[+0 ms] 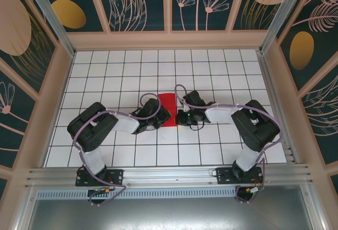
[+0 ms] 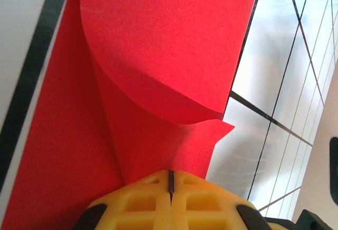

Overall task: Fold a paper plane with a square sheet of paper (pick it up from the middle)
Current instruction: Fold the triangle a second time at the center of the table.

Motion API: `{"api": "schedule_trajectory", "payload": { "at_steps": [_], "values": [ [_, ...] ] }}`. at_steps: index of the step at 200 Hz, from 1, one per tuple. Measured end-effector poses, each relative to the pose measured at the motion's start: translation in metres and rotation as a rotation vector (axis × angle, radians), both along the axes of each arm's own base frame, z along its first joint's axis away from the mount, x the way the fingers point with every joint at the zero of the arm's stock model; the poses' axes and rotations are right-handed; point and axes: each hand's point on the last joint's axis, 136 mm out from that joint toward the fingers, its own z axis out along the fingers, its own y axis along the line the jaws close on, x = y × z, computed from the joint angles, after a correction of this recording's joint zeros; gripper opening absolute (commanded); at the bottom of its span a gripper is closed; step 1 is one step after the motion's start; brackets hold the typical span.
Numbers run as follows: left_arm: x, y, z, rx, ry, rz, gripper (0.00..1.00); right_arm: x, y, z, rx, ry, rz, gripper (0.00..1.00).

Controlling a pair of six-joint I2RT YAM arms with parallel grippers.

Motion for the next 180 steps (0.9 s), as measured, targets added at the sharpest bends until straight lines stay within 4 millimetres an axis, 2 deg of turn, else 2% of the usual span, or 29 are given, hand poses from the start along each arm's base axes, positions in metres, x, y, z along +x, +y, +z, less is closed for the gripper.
{"api": "schedule_trajectory", "payload": {
  "at_steps": [35, 83, 180],
  "values": [
    [0.000, 0.000, 0.000, -0.002, 0.002, 0.003, 0.00, 0.001, 0.000, 0.002, -0.003, -0.007, -0.001, 0.00],
    [0.000, 0.000, 0.000, -0.001, 0.003, 0.003, 0.00, -0.001, 0.008, 0.021, 0.042, -0.041, 0.021, 0.00],
    [0.000, 0.000, 0.000, 0.000, 0.003, 0.002, 0.00, -0.005, 0.002, -0.001, -0.019, -0.008, 0.018, 0.00]
  ]
}}
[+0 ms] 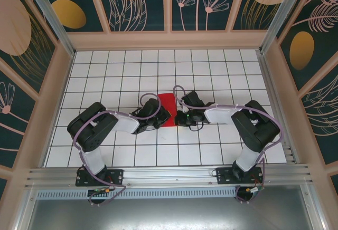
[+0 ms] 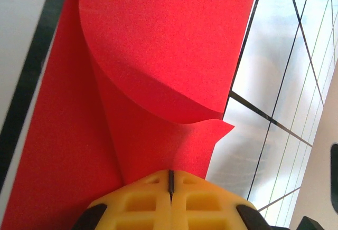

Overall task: Fold a paper plane with a square sheet of paper (pick it up from the middle)
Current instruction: Fold the triangle a second time at the center of the table.

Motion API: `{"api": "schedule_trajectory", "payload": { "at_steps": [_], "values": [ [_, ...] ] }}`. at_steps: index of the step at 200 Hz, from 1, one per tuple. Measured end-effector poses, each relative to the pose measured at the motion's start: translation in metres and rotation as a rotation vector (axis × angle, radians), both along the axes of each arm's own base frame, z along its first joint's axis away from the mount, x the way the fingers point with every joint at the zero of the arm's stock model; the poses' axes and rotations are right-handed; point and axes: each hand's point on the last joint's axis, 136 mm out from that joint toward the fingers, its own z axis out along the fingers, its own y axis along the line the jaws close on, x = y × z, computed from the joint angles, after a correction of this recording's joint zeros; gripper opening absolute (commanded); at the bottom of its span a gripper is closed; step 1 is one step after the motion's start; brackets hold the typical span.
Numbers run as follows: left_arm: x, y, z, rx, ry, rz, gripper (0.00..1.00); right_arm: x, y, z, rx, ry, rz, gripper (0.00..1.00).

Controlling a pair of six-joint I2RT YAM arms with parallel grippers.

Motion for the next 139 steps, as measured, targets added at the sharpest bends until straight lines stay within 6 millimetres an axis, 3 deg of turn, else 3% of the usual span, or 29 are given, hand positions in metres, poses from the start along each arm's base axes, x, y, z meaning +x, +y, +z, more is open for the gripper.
{"api": "schedule_trajectory", "payload": {
  "at_steps": [59, 139],
  "values": [
    [0.004, 0.002, 0.001, 0.055, -0.021, -0.040, 0.03, 0.001, -0.001, -0.001, -0.008, -0.011, 0.008, 0.00],
    [0.038, 0.049, 0.001, 0.136, -0.068, 0.008, 0.03, 0.001, -0.002, -0.002, -0.011, -0.018, 0.009, 0.00]
  ]
}}
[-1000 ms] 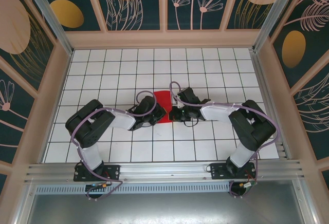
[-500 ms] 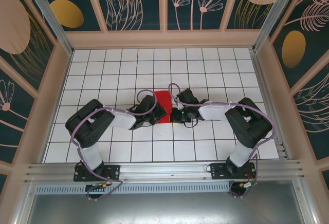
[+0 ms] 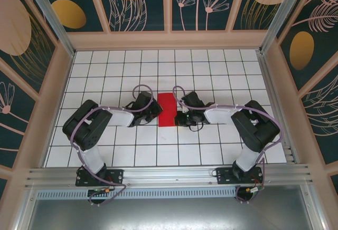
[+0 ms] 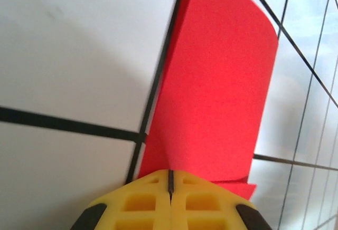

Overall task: Fold a paper plane with a square sheet of paper (pick it up from the middle)
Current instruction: Fold the triangle a second time at the center of the table.

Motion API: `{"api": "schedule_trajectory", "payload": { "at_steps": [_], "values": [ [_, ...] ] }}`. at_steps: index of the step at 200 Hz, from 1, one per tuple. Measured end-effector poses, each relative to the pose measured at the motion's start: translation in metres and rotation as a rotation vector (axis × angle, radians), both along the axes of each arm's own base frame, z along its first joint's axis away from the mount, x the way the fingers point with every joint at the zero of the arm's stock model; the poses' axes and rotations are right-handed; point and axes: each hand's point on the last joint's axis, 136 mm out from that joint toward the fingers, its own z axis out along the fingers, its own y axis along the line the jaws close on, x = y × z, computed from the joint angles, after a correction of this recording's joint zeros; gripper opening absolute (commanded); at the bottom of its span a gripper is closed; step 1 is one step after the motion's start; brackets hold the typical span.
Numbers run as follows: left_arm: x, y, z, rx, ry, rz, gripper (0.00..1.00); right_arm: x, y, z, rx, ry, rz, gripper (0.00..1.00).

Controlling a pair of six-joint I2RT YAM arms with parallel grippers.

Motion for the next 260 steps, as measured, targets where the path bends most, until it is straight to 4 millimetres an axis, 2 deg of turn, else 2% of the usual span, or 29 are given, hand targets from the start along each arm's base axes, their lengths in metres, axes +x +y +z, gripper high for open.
{"api": "schedule_trajectory", "payload": {
  "at_steps": [25, 45, 86, 105, 128, 155, 177, 198, 229, 260],
  "values": [
    [0.008, 0.019, 0.002, 0.048, -0.015, 0.028, 0.04, 0.000, 0.000, 0.000, -0.001, 0.000, 0.000, 0.00],
    [0.010, 0.026, 0.013, 0.071, -0.042, 0.029, 0.04, 0.000, 0.000, 0.000, 0.000, 0.000, 0.000, 0.00],
    [0.013, 0.014, 0.069, 0.010, -0.185, -0.023, 0.03, 0.000, 0.000, 0.000, 0.000, -0.001, 0.000, 0.00],
    [0.010, -0.001, 0.081, -0.023, -0.218, -0.071, 0.02, 0.000, 0.000, 0.001, 0.001, 0.000, 0.001, 0.00],
    [0.002, -0.019, 0.074, -0.044, -0.204, -0.132, 0.00, 0.000, 0.001, 0.001, 0.004, 0.001, 0.002, 0.00],
    [-0.005, -0.032, 0.048, -0.032, -0.147, -0.182, 0.00, -0.001, 0.001, 0.001, 0.008, 0.004, 0.004, 0.00],
    [-0.007, -0.032, 0.028, -0.006, -0.107, -0.188, 0.00, -0.001, 0.001, 0.002, 0.010, 0.005, 0.005, 0.00],
    [-0.006, -0.029, 0.017, 0.020, -0.090, -0.185, 0.00, -0.001, 0.002, 0.002, 0.015, 0.009, 0.007, 0.00],
    [-0.007, -0.027, 0.010, 0.038, -0.074, -0.179, 0.00, -0.002, 0.002, 0.006, 0.012, 0.025, 0.021, 0.00],
    [-0.007, -0.026, 0.009, 0.043, -0.073, -0.175, 0.00, 0.005, 0.013, 0.021, 0.052, 0.005, 0.043, 0.00]
  ]
}}
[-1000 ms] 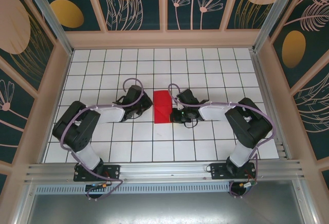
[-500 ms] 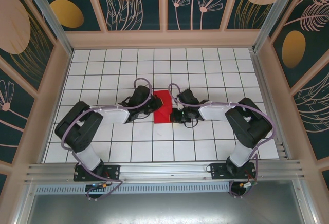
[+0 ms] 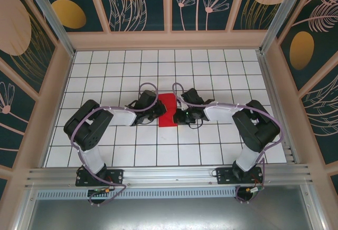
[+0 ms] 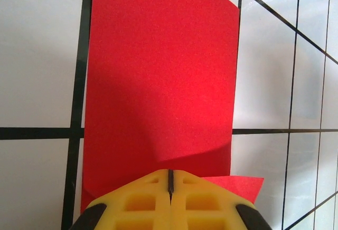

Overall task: Fold a paper plane with a square sheet of paper (pick it up from the middle)
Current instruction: Fold the triangle a second time at the center of the table.

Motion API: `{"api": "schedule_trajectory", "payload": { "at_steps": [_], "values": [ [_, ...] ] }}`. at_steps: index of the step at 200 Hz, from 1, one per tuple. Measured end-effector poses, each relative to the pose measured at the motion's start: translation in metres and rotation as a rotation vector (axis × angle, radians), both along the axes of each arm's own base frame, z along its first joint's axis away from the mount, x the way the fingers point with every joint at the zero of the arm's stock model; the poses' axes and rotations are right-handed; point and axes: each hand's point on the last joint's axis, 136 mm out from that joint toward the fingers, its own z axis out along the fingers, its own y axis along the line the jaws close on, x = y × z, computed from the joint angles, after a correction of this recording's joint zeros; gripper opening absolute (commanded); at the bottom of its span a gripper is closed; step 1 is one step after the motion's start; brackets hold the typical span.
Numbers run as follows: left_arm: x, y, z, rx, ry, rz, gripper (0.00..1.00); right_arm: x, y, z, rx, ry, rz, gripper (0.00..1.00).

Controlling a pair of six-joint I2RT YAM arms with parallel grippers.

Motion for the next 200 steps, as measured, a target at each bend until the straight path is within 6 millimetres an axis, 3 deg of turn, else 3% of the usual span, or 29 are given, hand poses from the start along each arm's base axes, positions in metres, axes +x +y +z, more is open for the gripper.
{"api": "schedule_trajectory", "payload": {
  "at_steps": [61, 133, 200],
  "values": [
    [-0.001, 0.003, -0.006, 0.015, 0.007, 0.008, 0.00, 0.016, 0.015, 0.015, 0.036, -0.040, 0.005, 0.00],
    [-0.002, 0.004, -0.008, 0.016, 0.009, 0.008, 0.00, 0.014, 0.019, -0.016, -0.024, 0.005, 0.016, 0.00],
    [-0.008, -0.002, -0.002, -0.043, -0.013, -0.029, 0.07, 0.017, 0.019, -0.017, -0.046, -0.008, 0.028, 0.00]
  ]
}}
